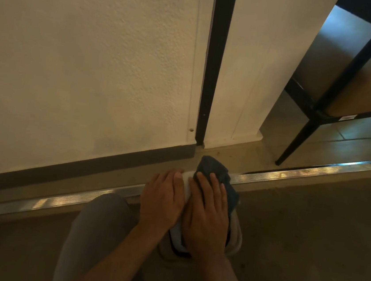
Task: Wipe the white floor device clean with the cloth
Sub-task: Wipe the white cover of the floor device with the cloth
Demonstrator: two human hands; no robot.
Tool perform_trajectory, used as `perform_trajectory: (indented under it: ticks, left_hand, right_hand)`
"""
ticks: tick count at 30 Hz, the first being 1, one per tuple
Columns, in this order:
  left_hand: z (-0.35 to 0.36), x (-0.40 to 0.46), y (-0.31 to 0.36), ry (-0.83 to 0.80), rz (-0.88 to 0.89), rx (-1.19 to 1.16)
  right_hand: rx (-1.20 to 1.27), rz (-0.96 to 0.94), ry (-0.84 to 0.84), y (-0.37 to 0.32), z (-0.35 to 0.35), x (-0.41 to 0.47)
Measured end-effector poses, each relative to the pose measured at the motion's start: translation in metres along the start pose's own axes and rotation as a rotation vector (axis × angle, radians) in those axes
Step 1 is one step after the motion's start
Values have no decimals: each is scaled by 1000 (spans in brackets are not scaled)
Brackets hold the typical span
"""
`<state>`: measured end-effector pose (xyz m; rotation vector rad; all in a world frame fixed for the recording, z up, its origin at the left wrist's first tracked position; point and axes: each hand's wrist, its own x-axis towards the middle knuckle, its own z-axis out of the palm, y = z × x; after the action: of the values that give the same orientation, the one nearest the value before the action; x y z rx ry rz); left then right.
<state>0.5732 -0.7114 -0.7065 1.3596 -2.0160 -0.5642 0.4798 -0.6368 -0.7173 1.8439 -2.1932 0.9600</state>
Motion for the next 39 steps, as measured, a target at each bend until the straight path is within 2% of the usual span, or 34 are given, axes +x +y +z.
perform_trajectory:
  ticks: [3, 6, 8, 9, 13, 16, 20, 26, 29, 33, 36, 39]
  left_hand:
    - [0, 0, 0, 19, 26, -10]
    - [-2, 3, 4, -5, -22, 15]
    - [0, 2, 3, -17, -32, 24]
    - [1, 1, 1, -13, -27, 19]
    - [2, -2, 1, 15, -26, 15]
    - [2, -1, 1, 10, -7, 52]
    - [4, -1, -3, -11, -3, 46]
    - [0, 1, 0, -54, -53, 40]
    - [-1, 1, 2, -59, -85, 28]
    - [-1, 0, 3, -67, -112, 14]
    - [-3, -3, 5, -102, -140, 36]
    - [-7, -4, 6, -148, -141, 18]
  right_hand:
    - [-45, 63, -110, 11, -4, 48]
    - [-39, 245, -414, 20, -9, 98]
    - [-28, 274, -506, 25, -8, 105]
    - [-18, 249, -469, 27, -9, 99]
    - [-2, 108, -108, 21, -11, 30]
    - [-64, 62, -31, 10, -11, -1]
    - [-54, 81, -123, 22, -10, 20]
    - [-14, 268, -370, 32, -12, 85]
    - [-11, 263, -273, 28, -11, 75]
    - [39, 183, -93, 22, -13, 19]
    - [107, 139, -177, 20, -24, -13]
    - [276, 143, -323, 34, -42, -10]
